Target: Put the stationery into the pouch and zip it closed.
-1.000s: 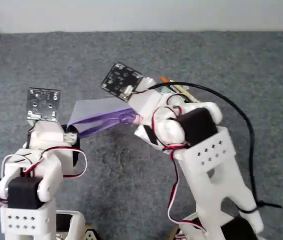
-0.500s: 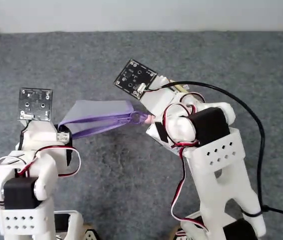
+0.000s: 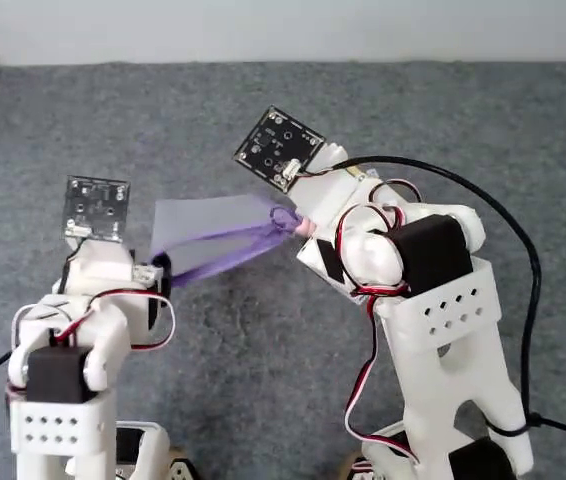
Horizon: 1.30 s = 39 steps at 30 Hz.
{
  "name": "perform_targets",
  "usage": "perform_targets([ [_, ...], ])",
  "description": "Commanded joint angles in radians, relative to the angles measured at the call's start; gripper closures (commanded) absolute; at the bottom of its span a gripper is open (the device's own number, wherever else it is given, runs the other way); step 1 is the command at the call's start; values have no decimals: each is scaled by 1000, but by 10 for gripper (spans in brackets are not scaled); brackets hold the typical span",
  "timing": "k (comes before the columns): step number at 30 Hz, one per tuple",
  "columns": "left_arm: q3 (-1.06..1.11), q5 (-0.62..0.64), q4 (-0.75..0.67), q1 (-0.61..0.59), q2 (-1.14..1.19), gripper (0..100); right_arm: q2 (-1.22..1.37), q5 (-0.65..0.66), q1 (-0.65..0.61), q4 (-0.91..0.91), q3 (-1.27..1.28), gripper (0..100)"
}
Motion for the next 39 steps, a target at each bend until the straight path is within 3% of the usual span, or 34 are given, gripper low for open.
perform_targets([
  [1, 24, 14, -68, 5, 5, 852, -41, 11, 2, 4, -43, 990],
  [7, 28, 26, -107, 5, 18, 993, -44, 11, 2, 8, -43, 990],
  [12, -38, 26, -98, 5, 84, 988, -45, 11, 2, 8, -43, 990],
  [15, -157, 26, 3, 9, 135, 989, -48, 11, 2, 10, -46, 990],
  [22, -538, 20, 388, 6, 336, 989, -73, 11, 2, 73, -130, 990],
  [27, -636, 23, 445, 6, 457, 989, -54, 5, 7, 99, -146, 985],
  [29, -636, 25, 433, 8, 483, 989, -53, 3, 7, 101, -146, 943],
  [34, -634, 26, 402, 5, 497, 989, -97, -14, 35, 108, -146, 728],
  [39, -634, 55, 402, 5, 503, 989, -171, -25, 122, 108, -137, 740],
])
